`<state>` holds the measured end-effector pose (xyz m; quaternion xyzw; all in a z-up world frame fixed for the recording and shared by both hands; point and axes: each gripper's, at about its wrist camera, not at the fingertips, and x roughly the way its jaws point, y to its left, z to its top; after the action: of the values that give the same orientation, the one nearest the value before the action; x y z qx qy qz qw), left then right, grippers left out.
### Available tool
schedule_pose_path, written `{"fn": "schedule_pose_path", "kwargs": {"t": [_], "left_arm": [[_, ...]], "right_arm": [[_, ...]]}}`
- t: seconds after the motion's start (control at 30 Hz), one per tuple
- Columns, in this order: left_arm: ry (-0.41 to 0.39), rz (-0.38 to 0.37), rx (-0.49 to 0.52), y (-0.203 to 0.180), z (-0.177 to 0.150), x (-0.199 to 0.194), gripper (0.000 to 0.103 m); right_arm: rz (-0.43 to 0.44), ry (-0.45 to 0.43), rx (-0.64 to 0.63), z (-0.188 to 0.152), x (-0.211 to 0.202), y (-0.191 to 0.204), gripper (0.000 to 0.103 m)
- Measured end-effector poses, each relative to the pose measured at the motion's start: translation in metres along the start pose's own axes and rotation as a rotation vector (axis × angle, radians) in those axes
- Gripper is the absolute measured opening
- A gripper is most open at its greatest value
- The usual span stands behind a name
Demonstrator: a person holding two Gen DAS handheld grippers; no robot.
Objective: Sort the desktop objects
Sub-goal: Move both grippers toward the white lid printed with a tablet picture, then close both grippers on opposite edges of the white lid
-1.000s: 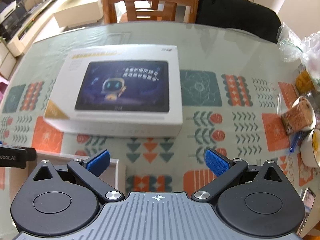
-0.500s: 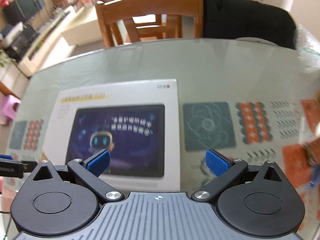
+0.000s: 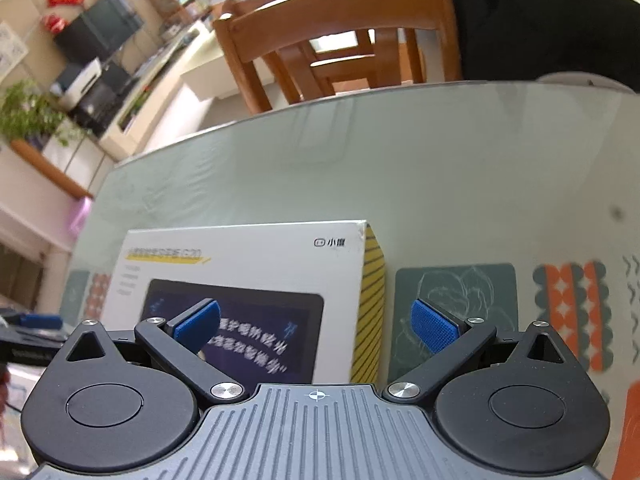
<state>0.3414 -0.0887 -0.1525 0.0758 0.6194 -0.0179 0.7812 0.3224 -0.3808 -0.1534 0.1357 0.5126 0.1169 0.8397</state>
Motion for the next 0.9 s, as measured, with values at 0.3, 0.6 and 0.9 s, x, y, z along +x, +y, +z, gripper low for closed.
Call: {"fn": "schedule_pose_path", "kwargs": {"t": [0.3,0.6,0.9], "left_arm": [[0.051,-0.158,-0.007,0.011,0.01,0.011,0.103],[0.092,-0.37,0.017,0.026,0.014,0.03,0.103],[0.177,-0.625,-0.121,0.042,0.015,0.069,0.103]], "right_arm": [[0.099,0.033,-0.033,0.018,0.026,-0.012,0.103],[0.195,0.137,0.024,0.019,0.043,-0.032,0.103],[0.29,0.243,0.085,0.019,0.059,-0.053,0.103]]}}
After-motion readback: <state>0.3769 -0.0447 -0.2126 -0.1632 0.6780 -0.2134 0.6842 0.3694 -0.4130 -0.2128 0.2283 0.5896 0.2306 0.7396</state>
